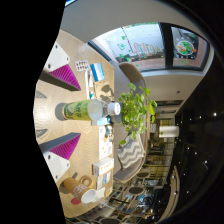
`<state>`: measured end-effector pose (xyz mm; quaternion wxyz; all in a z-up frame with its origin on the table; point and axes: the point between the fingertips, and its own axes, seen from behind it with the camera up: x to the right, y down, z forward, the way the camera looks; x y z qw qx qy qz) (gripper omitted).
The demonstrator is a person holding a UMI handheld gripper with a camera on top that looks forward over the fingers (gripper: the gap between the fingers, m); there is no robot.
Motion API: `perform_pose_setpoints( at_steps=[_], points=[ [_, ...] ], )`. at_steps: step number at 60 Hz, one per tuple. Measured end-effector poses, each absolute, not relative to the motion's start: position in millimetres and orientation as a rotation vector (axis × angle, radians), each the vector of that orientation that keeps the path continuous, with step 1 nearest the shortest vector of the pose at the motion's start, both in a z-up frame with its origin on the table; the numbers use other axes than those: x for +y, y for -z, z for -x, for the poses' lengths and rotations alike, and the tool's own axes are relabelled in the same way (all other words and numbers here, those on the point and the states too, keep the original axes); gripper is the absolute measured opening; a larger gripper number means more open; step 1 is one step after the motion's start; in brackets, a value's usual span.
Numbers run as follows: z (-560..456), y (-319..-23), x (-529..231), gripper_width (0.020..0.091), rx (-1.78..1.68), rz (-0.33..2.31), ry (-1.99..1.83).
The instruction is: Pour water
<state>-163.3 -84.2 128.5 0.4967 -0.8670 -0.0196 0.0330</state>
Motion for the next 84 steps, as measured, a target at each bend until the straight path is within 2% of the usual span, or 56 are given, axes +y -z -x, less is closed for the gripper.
perform_pose_setpoints(
  at_steps=[10,16,18,23,39,48,56,68,75,84],
  points=[
    [174.4,-95.5,-23.6,0.0854,-0.010,2.052,-0.060],
    [178.2,-78.2,-1.3,0.0810,0.008,2.034,-0.053],
    [178.9,-72.3,5.5,0.0760,0.012,2.031,-0.056],
    [173.8,-67.6,15.6,0.0547,0.030,2.011,-0.023],
    [173.5,-77.5,7.8,0.0388,-0.001,1.983,-0.035],
    [177.7,-111.7,-2.5,0.0382,-0.027,1.971,-0.084],
    [174.0,-169.9,-11.8,0.0383,0.079,1.938,-0.274],
    [146.7,-261.1,-17.1,0.0380,0.487,1.801,-0.850],
    [100.2,-284.2,-15.5,0.0377,0.743,1.655,-1.137],
    [47.3,-270.5,-6.5,0.0380,1.055,1.469,-1.425]
  ],
)
